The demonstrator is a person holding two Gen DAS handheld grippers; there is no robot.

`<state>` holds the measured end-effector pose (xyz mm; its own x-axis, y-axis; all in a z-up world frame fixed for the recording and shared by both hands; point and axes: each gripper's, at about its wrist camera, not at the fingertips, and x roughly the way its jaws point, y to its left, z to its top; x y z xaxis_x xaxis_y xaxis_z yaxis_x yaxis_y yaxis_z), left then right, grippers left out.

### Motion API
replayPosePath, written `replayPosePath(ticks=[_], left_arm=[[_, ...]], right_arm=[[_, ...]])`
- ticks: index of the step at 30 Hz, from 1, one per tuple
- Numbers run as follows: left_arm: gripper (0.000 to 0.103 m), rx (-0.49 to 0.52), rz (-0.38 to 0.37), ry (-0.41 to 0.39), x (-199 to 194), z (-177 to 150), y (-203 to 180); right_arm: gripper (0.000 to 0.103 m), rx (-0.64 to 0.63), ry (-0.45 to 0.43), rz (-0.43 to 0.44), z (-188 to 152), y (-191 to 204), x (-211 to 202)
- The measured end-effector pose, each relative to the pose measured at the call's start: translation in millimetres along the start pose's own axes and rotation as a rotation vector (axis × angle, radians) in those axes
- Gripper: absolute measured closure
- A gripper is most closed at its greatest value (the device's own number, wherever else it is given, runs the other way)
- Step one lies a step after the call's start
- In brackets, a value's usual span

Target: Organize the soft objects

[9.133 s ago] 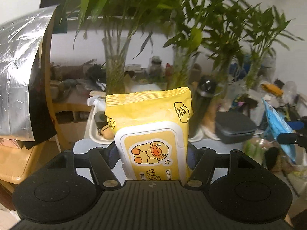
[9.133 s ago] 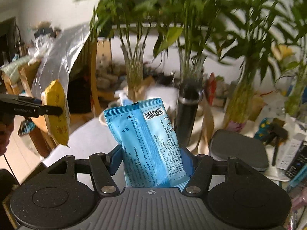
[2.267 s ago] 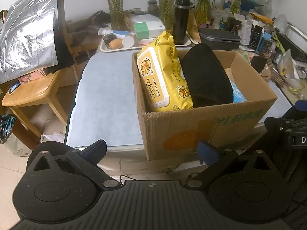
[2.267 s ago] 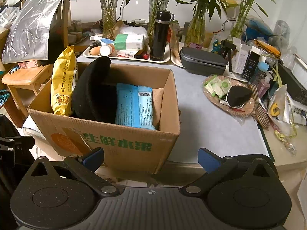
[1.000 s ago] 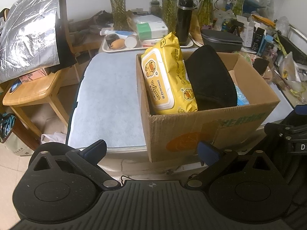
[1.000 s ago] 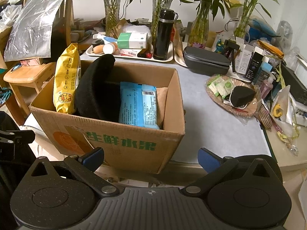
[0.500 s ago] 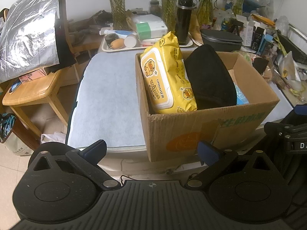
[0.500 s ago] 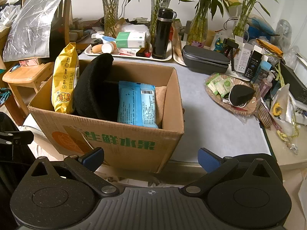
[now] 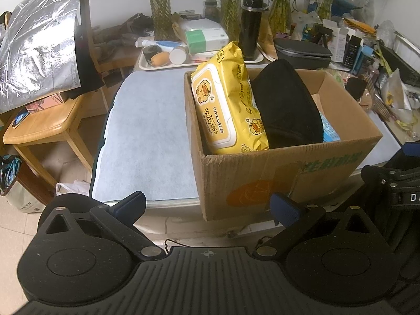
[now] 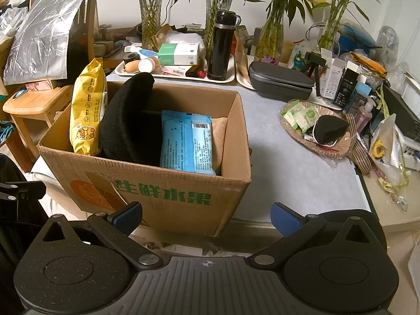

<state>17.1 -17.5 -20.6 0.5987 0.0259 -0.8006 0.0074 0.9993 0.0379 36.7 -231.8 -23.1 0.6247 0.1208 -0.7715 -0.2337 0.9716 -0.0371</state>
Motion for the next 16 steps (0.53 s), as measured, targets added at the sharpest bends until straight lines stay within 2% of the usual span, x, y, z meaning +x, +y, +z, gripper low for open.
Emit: replayPosePath(ticks=[12, 16], left_arm=[[0.000, 0.003, 0.003, -0.001, 0.4, -1.1, -0.9], [0.000, 0.003, 0.008, -0.031, -0.5, -6.3, -1.5]], right_arm=[[0.000, 0.001, -0.001, 0.005, -0.5, -0.6, 0.4], [0.000, -0.004, -0.003, 0.007, -0.6, -0.3, 0.8]])
